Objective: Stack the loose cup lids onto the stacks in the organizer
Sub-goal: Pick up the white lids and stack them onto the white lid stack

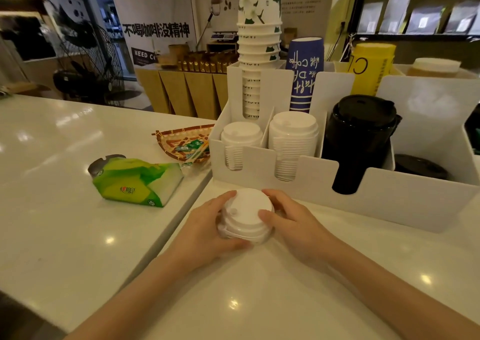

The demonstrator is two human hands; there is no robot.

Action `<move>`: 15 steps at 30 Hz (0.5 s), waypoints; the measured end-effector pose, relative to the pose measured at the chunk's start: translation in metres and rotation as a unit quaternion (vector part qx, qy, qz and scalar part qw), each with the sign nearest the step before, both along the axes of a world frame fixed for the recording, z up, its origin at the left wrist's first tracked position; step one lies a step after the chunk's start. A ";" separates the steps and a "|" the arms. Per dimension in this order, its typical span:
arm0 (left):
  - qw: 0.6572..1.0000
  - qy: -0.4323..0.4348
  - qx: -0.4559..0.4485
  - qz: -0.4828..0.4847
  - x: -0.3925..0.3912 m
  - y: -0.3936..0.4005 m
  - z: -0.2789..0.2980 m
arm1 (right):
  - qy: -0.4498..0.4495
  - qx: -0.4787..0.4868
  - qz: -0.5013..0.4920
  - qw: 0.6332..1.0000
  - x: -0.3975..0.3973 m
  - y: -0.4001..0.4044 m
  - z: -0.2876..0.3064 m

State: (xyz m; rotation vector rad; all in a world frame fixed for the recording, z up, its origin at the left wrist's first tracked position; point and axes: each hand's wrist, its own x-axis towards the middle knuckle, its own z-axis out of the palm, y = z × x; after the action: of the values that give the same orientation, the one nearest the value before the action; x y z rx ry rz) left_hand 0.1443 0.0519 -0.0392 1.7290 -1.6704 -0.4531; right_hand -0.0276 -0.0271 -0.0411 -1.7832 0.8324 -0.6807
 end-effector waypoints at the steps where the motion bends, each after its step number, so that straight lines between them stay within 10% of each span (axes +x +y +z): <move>1: 1.000 0.008 -0.001 0.001 0.001 0.000 0.003 | -0.008 0.011 -0.002 1.000 0.001 -0.001 0.003; 15: 0.989 0.004 -0.147 0.003 0.029 -0.050 0.108 | 0.001 -0.155 -0.021 0.988 0.030 -0.051 0.124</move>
State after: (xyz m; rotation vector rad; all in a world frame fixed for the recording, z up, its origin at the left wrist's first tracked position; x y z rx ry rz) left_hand 0.1733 0.0018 0.0687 1.5123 -1.6351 -0.1975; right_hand 0.0021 -0.0778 0.0834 -2.0486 0.7995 -0.8729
